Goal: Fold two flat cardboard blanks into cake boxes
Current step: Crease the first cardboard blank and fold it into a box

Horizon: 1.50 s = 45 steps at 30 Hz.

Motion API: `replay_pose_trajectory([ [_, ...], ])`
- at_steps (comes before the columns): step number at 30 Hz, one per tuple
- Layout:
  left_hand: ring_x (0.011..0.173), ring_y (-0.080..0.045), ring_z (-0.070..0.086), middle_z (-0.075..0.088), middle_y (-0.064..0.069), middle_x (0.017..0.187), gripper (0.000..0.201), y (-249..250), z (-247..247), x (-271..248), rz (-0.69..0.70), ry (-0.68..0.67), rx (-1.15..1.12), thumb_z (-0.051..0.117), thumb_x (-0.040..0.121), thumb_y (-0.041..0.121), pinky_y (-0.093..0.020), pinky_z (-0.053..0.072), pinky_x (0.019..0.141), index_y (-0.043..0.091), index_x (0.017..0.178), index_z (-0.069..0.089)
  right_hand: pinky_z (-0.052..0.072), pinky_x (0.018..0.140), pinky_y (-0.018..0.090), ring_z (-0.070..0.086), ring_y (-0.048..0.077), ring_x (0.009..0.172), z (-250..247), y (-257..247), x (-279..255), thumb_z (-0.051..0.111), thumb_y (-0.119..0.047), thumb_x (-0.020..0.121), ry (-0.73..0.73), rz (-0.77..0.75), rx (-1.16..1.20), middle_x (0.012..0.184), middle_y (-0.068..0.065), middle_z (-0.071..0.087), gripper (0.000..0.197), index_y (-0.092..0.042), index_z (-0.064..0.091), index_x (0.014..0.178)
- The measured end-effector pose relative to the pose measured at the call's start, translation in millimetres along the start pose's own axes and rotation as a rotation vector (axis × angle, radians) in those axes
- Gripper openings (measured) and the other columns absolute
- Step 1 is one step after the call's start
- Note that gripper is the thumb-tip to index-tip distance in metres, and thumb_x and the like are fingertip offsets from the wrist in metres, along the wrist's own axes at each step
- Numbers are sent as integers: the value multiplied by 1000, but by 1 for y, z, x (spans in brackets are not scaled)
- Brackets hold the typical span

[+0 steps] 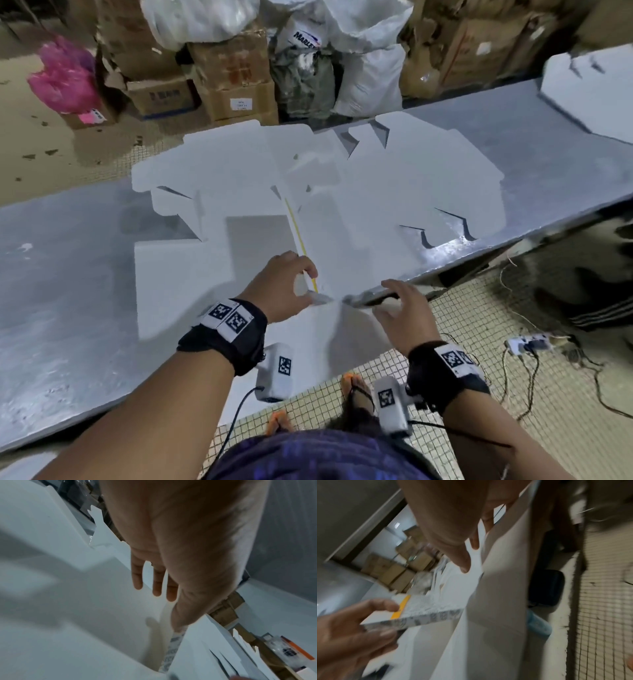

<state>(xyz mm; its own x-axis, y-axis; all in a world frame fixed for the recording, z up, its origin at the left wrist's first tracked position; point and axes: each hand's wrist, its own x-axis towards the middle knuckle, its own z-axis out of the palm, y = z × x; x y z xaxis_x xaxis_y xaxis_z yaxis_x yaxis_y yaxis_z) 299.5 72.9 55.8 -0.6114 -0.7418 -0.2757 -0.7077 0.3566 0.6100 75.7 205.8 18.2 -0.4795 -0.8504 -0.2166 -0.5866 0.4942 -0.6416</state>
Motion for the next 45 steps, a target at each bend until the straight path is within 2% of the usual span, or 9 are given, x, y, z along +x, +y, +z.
replay_pose_trajectory([
  [4,118,-11,51,58,8,123,39,-2,2,-2,125,166,-111,75,86,30,-29,43,101,29,124,64,49,77,28,61,19,103,-8,13,-33,73,-24,85,-18,264,247,116,0,61,47,-20,55,128],
  [7,117,-7,54,61,8,130,47,3,5,-7,124,213,-183,74,89,24,-30,45,103,29,133,61,59,63,32,69,20,85,-5,16,-48,71,-23,88,-107,268,330,97,5,69,21,-14,62,104],
  [11,119,-12,57,66,3,123,50,5,10,-12,95,234,-224,74,89,23,-33,46,104,33,135,58,62,72,43,72,20,83,-6,6,-53,71,-24,86,-98,150,419,91,2,73,21,-21,65,106],
  [19,117,-1,58,66,18,114,59,13,6,-17,5,247,-290,83,80,30,-22,43,104,38,133,59,58,76,24,71,12,94,-26,-32,-40,81,-2,77,-324,-88,525,108,-2,72,66,-27,53,131],
  [25,110,4,56,55,24,130,62,27,-3,-16,-72,189,-314,87,73,34,-20,47,99,41,130,63,58,86,30,71,8,96,-27,-38,-1,77,-19,84,-427,-184,482,121,-11,66,55,-32,55,133],
  [28,94,13,61,65,23,112,57,36,-9,-16,-149,153,-362,89,71,32,-11,50,85,42,123,67,57,90,33,71,8,96,-23,-39,20,76,-35,85,-510,-208,467,127,-12,63,58,-37,51,136],
  [37,74,-12,73,73,6,104,9,58,5,-1,-366,429,-586,76,87,14,-29,61,72,20,93,74,57,94,40,69,12,104,-15,-33,70,81,-43,77,-766,-201,541,131,-5,62,63,-40,50,132],
  [41,77,-6,70,68,5,111,28,62,13,2,-446,432,-700,69,90,11,-16,52,60,25,112,61,53,99,47,68,20,110,-12,-31,83,87,-40,67,-872,-184,569,132,-1,63,78,-30,50,135],
  [45,98,-20,69,69,7,113,35,62,14,6,-531,318,-759,52,95,14,-32,56,77,34,125,54,50,102,50,68,22,110,-8,-29,87,89,-38,63,-933,-173,575,134,1,63,87,-25,47,139],
])
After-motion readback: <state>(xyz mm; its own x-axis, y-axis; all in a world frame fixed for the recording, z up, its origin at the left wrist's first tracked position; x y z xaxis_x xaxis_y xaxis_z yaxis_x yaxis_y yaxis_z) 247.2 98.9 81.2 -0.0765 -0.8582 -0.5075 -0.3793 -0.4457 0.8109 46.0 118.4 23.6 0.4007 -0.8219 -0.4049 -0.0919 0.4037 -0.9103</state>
